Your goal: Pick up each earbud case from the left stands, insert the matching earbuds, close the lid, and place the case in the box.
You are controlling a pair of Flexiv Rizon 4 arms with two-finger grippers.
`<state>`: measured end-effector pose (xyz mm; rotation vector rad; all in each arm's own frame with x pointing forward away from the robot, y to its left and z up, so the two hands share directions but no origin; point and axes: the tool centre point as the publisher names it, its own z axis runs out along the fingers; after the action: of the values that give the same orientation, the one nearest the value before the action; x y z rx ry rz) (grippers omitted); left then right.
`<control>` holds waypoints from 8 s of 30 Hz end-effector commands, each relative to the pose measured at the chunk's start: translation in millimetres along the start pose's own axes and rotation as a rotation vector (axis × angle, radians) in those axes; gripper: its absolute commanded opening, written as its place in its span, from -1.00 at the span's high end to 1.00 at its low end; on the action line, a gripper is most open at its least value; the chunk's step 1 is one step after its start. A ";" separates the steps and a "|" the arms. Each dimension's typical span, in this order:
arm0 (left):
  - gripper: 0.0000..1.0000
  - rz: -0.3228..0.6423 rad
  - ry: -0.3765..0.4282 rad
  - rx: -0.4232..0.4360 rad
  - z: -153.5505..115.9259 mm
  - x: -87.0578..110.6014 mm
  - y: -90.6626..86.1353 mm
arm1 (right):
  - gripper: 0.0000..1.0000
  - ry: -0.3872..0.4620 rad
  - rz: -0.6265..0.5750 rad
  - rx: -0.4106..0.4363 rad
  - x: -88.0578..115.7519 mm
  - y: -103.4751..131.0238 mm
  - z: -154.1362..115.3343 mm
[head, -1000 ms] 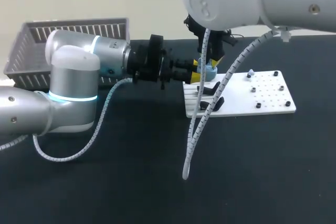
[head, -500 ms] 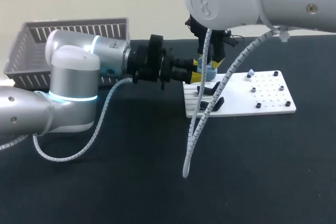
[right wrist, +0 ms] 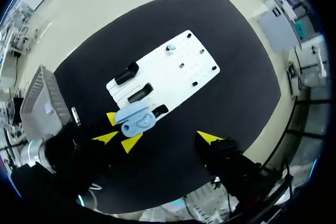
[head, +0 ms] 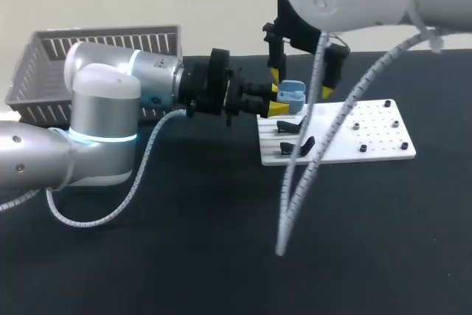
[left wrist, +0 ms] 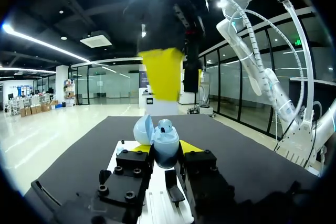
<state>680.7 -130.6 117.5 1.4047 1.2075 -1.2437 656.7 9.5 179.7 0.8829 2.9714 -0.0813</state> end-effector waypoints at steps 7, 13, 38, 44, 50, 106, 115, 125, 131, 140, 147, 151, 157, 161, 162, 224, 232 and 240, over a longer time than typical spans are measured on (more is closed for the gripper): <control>1.00 0.000 0.001 0.000 0.2 0.2 0.2 | -1.00 -0.171 -0.017 -0.320 -15.5 -56.3 -2.0; 1.00 0.000 0.001 0.000 0.2 0.2 0.2 | -1.00 -0.202 -0.004 -0.437 -45.8 -77.4 1.0; 1.00 0.000 0.001 0.000 0.2 0.2 0.2 | -1.00 -0.186 -0.278 -0.384 -137.1 -39.5 78.2; 1.00 0.000 0.001 0.000 0.2 0.2 0.2 | -1.00 -0.134 -0.307 -0.362 -143.1 -36.9 98.0; 1.00 0.000 0.001 0.000 0.2 0.2 0.2 | -0.68 -0.103 -0.308 -0.362 -144.8 -41.4 116.0; 1.00 0.000 0.001 0.000 0.2 0.2 0.2 | 0.41 0.033 -0.094 -0.311 -157.7 -39.7 161.4; 1.00 0.000 0.001 0.000 0.2 0.2 0.2 | 0.44 0.039 -0.094 -0.301 -160.1 -39.0 163.4; 1.00 0.000 0.001 0.000 0.2 0.2 0.2 | 0.60 0.050 -0.098 -0.297 -160.5 -37.1 166.0; 1.00 0.000 0.001 0.000 0.2 0.2 0.2 | 1.00 0.057 -0.099 -0.294 -159.5 -37.7 166.7; 1.00 0.000 0.001 0.000 0.2 0.2 0.2 | 1.00 0.041 -0.076 -0.330 -145.1 -50.2 130.7; 1.00 0.000 0.001 0.000 0.2 0.2 0.2 | 1.00 0.040 -0.051 -0.376 -126.3 -64.4 74.8; 1.00 0.000 0.001 0.000 0.2 0.2 0.2 | 1.00 0.015 -0.066 -0.376 -111.2 -66.7 43.4; 1.00 0.000 0.001 0.000 0.2 0.2 0.2 | 1.00 -0.019 -0.131 -0.376 -81.8 -59.6 5.5; 1.00 0.000 0.001 0.000 0.2 0.2 0.2 | 1.00 -0.028 -0.204 -0.370 -58.7 -51.0 -11.2; 1.00 0.000 0.001 0.000 0.2 0.2 0.2 | 1.00 -0.028 -0.224 -0.368 -52.9 -48.7 -14.1; 1.00 0.000 0.001 0.000 0.2 0.2 0.2 | 1.00 0.077 -0.549 -0.140 8.1 31.5 12.7; 1.00 0.000 0.001 0.000 0.2 0.2 0.2 | 1.00 0.078 -0.546 -0.141 5.8 33.5 15.9; 1.00 0.000 0.001 0.000 0.2 0.2 0.2 | 1.00 0.077 -0.534 -0.134 1.0 32.1 19.9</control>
<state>680.7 -130.5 117.5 1.4048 1.2077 -1.2437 672.9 36.3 159.2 0.0610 3.1483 0.1383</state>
